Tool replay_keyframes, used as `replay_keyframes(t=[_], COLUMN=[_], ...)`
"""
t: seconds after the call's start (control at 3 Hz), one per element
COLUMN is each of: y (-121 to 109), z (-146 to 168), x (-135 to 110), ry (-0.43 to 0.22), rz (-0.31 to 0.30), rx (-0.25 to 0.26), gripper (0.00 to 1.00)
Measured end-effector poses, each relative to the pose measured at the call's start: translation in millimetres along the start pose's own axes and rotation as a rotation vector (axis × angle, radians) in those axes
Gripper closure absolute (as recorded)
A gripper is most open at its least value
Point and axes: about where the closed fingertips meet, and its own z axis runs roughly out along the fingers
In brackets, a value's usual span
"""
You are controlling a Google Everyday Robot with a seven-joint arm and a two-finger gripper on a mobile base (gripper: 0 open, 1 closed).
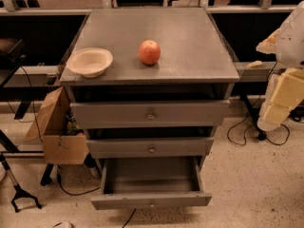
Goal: Close bottom drawer
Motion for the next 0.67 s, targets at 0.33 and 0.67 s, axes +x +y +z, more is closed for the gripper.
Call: replay_keyframes(t=[0.33,0.67], y=[0.0,2.3], z=[0.0,8.4], x=[0.0,-1.0], ry=[0.0,-0.019], rz=[0.0,0.001], rx=[0.0,0.003], gripper=[0.0,0.0])
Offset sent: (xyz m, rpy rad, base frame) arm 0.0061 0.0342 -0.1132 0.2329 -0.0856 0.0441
